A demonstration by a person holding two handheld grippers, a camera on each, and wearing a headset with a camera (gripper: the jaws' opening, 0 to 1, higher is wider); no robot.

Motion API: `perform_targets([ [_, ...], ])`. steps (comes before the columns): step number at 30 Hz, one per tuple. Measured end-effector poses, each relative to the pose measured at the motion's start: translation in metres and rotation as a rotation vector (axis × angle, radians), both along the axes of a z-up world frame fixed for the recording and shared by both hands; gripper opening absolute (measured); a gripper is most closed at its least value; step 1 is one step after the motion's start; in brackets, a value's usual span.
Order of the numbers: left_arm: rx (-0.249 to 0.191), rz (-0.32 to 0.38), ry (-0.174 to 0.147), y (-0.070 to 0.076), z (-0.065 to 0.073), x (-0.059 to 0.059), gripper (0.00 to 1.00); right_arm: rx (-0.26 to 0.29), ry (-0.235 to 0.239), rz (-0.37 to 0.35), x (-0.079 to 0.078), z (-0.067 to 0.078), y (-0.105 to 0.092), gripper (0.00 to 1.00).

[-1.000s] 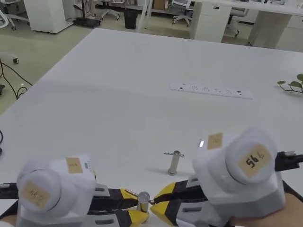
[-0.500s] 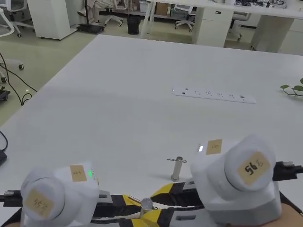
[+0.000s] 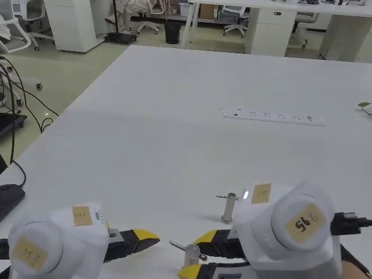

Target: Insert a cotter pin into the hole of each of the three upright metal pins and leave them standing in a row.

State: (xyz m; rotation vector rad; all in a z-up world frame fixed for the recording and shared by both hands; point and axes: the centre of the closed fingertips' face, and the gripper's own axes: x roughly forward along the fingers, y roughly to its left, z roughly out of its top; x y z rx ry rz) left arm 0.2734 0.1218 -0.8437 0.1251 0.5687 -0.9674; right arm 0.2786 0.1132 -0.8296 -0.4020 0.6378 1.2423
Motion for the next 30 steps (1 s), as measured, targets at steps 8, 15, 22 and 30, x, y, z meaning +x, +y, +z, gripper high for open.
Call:
perform_targets([
  [8, -0.067, 0.057, 0.017, 0.001, 0.011, -0.002, 0.85, 0.012, -0.004, -0.003, 0.002, -0.006, 0.003, 0.23],
  [15, -0.094, 0.096, 0.03, 0.001, 0.014, -0.005, 0.96, 0.007, -0.023, 0.007, 0.004, -0.006, 0.003, 0.21],
  [22, -0.135, 0.131, 0.026, 0.004, 0.023, -0.005, 0.99, 0.016, -0.038, -0.01, 0.007, -0.009, 0.002, 0.16],
  [30, -0.129, 0.144, 0.033, 0.009, 0.021, -0.004, 0.99, 0.019, -0.049, -0.005, 0.007, -0.008, 0.003, 0.16],
])
